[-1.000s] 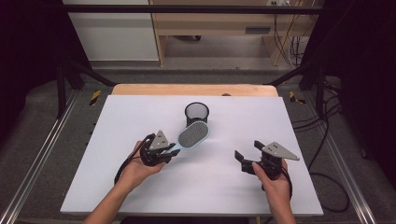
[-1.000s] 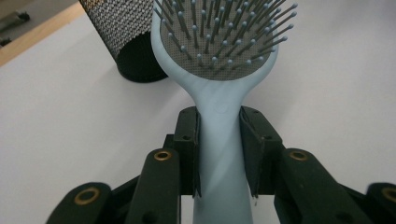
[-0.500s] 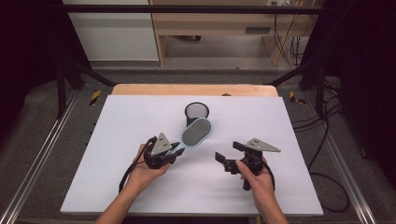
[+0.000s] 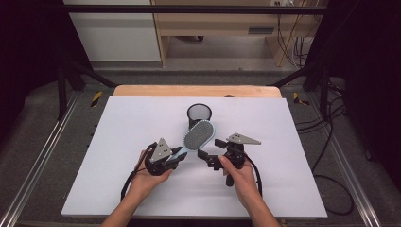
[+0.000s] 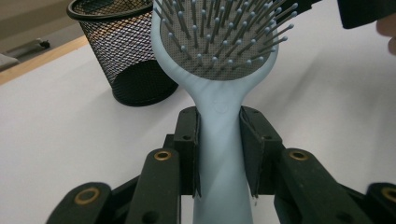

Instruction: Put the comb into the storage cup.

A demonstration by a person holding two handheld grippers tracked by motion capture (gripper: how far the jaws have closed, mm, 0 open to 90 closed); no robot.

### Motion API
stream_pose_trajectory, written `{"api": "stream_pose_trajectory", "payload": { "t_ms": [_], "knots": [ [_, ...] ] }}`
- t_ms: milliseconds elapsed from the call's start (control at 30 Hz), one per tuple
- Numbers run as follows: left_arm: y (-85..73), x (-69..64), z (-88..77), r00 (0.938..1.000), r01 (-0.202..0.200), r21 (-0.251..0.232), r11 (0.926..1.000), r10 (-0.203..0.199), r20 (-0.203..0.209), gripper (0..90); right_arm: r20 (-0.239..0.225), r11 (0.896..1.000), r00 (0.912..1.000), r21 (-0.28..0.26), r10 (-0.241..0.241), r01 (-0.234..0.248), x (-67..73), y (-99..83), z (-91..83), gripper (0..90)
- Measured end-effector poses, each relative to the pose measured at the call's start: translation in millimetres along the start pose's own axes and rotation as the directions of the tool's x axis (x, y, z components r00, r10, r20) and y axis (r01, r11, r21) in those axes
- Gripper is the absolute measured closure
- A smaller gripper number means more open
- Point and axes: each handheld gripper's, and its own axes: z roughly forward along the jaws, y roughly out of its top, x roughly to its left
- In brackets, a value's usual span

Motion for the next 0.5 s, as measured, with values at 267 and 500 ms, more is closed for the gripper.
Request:
{"api": "stream_pose_trajectory", "payload": {
  "t_ms": [267,500],
  "knots": [
    [0.0,-8.5,2.5,0.9998,-0.015,-0.004,0.9999,0.015,0.009,69.3,-0.047,1.0,0.9987,-0.02,0.017,-0.018,4.2,-7.5,5.5,4.9],
    [-1.3,-14.3,4.8,0.9998,-0.016,-0.006,0.9999,0.016,0.012,69.3,-0.055,0.999,0.9978,-0.032,0.037,-0.039,2.5,-7.0,5.6,5.3]
  ]
}}
